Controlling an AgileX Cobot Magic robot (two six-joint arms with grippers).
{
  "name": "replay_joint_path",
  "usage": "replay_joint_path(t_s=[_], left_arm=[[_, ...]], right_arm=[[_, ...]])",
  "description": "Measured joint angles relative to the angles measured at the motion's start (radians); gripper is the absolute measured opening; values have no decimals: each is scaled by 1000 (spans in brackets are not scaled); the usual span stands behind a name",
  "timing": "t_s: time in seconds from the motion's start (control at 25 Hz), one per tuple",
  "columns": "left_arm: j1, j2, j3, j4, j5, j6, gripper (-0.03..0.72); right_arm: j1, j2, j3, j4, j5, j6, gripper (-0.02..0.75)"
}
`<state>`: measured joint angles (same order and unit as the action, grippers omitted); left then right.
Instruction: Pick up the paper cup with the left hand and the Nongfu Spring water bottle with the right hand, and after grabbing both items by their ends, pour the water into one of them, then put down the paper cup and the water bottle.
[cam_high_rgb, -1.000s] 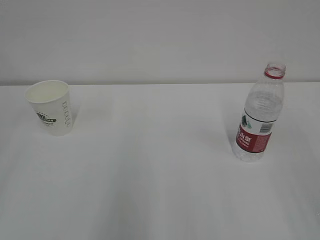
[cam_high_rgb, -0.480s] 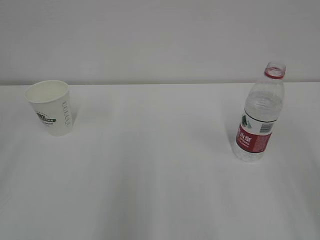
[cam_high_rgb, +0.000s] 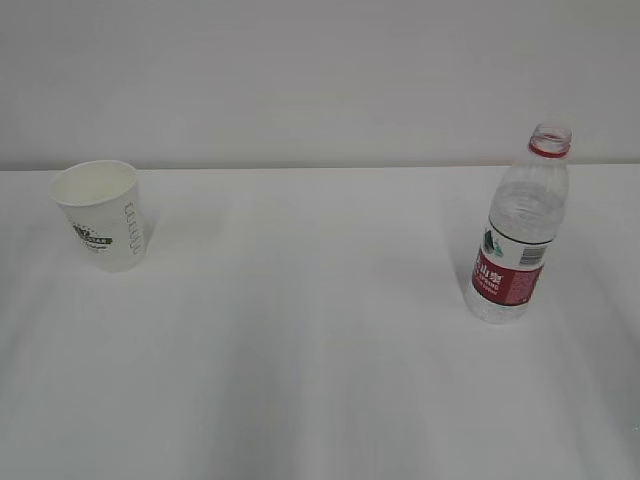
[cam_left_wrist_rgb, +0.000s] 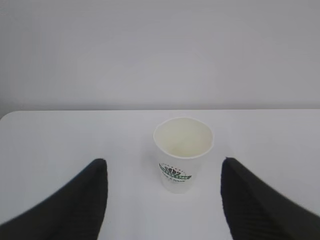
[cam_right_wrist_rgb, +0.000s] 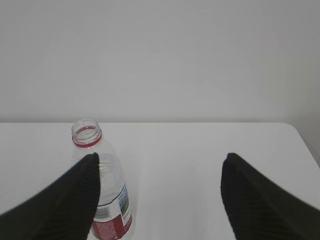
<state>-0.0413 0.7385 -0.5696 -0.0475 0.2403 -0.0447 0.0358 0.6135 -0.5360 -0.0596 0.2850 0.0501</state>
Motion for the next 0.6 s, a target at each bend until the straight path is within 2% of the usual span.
replay_joint_path(t_s=[0.6], left_arm=[[0, 202, 0, 0, -206, 0, 516]], right_arm=[[0, 180, 0, 0, -167, 2, 568]])
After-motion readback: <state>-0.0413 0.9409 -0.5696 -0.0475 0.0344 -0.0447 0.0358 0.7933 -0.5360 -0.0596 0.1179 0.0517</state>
